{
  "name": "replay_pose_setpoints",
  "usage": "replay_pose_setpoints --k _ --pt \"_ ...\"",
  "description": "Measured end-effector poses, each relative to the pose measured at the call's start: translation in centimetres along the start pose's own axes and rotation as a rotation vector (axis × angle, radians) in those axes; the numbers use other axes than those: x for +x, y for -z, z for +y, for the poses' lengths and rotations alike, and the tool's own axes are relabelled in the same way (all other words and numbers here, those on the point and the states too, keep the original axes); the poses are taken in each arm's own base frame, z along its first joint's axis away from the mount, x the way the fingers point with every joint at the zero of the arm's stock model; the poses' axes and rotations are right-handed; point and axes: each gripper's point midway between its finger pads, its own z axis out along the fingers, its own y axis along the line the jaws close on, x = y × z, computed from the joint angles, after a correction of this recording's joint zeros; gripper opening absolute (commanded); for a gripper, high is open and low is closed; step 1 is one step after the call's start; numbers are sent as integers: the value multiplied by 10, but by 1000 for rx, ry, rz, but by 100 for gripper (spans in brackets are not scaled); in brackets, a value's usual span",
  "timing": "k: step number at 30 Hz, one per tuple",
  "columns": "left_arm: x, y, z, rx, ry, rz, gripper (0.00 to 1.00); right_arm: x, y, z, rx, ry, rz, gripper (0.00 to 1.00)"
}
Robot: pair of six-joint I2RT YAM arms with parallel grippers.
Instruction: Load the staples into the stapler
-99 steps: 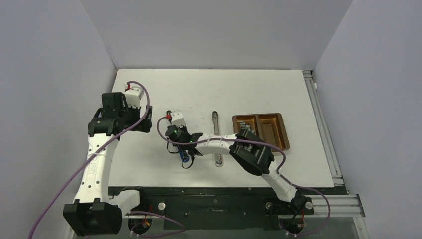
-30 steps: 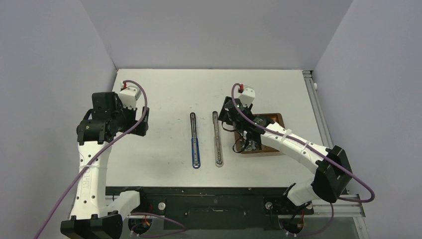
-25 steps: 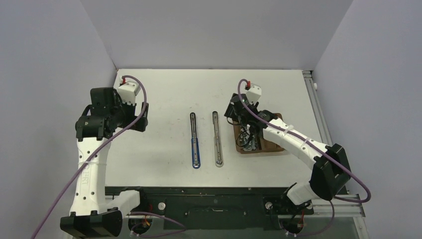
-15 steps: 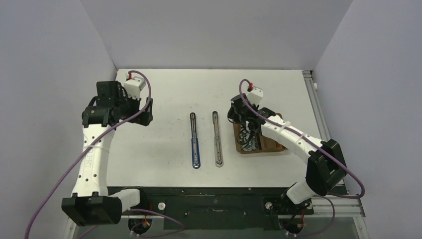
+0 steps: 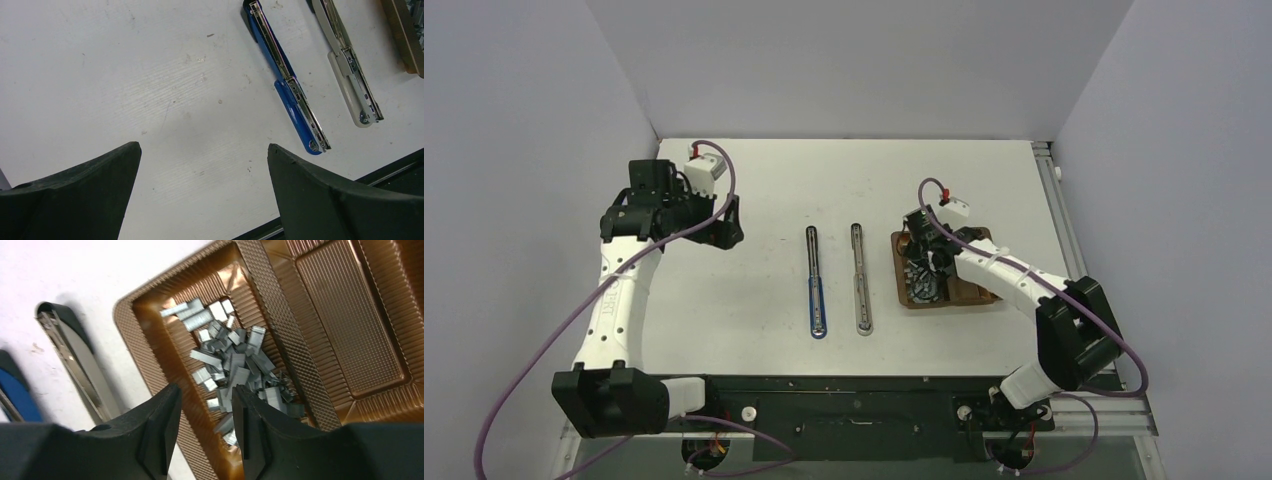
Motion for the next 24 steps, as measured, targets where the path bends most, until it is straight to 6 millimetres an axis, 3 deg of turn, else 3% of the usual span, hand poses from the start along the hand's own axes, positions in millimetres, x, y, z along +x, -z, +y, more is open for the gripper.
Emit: replay_pose_setpoints --k 10,24 --pt "-1 -3 -8 32 -7 2 96 34 -6 -34 53 9 70 40" --pt "2 -4 -11 41 -10 17 96 32 -26 -37 54 -5 76 38"
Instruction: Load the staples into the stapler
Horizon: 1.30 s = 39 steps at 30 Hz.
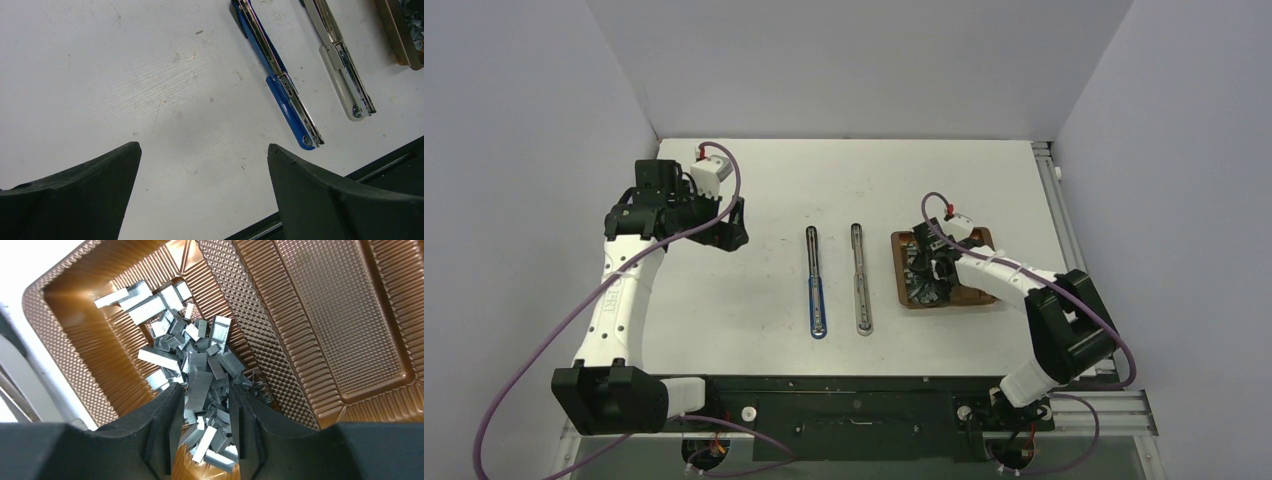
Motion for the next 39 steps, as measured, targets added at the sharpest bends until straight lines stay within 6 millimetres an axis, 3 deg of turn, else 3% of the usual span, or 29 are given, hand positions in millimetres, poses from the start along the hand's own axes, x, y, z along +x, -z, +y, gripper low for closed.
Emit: replay_pose_setpoints --k 6,26,39 --pt "1 0 0 -3 2 4 96 5 -9 3 -2 16 23 36" --pt "1 0 1 -5 6 7 96 -4 -14 3 -6 20 11 17" --pt "1 0 1 -4 5 9 96 -15 -13 -16 71 69 -36 15"
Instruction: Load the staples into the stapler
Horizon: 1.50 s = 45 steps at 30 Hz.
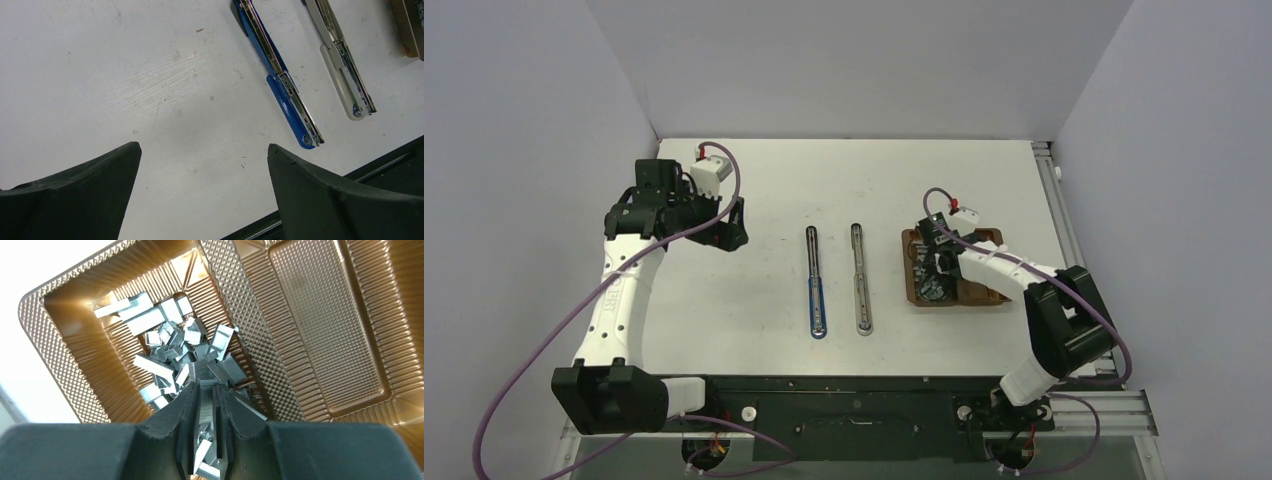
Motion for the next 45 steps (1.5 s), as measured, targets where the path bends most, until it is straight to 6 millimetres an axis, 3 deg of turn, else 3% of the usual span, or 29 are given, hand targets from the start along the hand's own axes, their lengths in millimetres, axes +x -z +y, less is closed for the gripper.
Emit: replay_pose_setpoints --k 9,18,23,29,37,45 --pt "-1 1 0 -1 -3 -2 96 -24 7 -18 29 -14 -52 15" --pt "-1 2 0 1 -4 -3 96 -23 37 7 -32 75 -90 15" --pt "-2 4 -2 1 -8 -12 96 5 69 45 -124 193 -97 15" --pt "-4 10 -4 -3 -18 -30 96 48 90 65 -162 314 -83 15" --pt "-4 15 -6 -4 -25 -43 96 91 72 68 -99 429 -33 14" --pt "1 15 -7 -1 -28 -33 96 102 61 63 -76 452 -22 15"
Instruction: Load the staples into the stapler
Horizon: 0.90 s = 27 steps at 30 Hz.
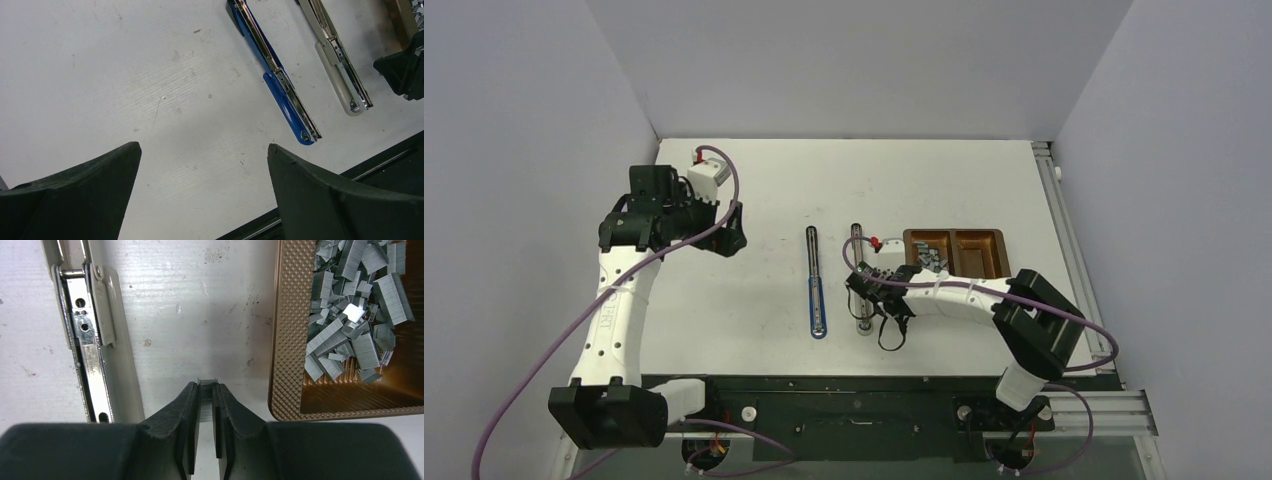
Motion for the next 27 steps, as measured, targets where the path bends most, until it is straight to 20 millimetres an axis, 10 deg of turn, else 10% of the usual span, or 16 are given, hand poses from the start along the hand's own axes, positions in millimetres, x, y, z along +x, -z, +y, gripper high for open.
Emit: replay_pose_setpoints --k 19,27 --pt "2 -2 0 5 -6 12 96 8 -7 5 6 64 10 40" --pt "3 -4 1 10 -1 27 96 -62 26 12 -98 -22 -70 39"
